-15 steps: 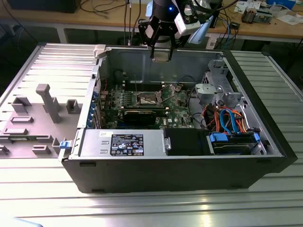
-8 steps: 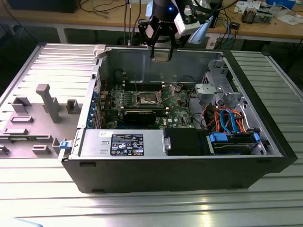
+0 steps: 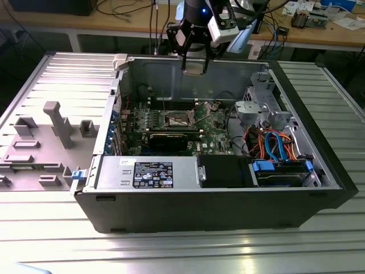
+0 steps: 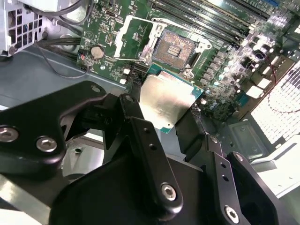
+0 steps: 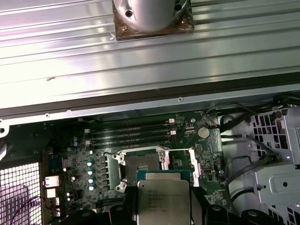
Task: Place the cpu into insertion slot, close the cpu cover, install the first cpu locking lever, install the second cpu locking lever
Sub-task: 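Place the cpu into insertion slot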
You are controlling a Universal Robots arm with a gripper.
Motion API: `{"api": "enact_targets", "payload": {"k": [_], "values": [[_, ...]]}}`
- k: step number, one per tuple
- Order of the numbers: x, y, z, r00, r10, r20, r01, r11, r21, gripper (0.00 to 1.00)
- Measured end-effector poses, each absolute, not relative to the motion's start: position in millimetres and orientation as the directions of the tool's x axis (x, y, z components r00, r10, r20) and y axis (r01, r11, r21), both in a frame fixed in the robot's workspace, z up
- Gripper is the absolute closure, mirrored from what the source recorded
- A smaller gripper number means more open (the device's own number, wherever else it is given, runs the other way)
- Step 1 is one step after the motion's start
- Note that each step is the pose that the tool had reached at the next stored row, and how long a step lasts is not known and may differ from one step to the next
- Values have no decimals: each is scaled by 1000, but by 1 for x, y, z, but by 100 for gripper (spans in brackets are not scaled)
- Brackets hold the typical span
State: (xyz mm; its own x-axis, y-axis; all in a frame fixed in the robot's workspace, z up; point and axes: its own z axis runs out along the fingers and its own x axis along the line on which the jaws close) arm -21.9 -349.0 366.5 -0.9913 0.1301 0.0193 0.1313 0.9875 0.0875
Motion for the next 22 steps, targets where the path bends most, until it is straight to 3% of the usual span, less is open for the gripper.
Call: {"api": "enact_targets", "payload": {"k": [22], "values": [[-22,-349,366,-987,159,19,160,983,88,46]]}}
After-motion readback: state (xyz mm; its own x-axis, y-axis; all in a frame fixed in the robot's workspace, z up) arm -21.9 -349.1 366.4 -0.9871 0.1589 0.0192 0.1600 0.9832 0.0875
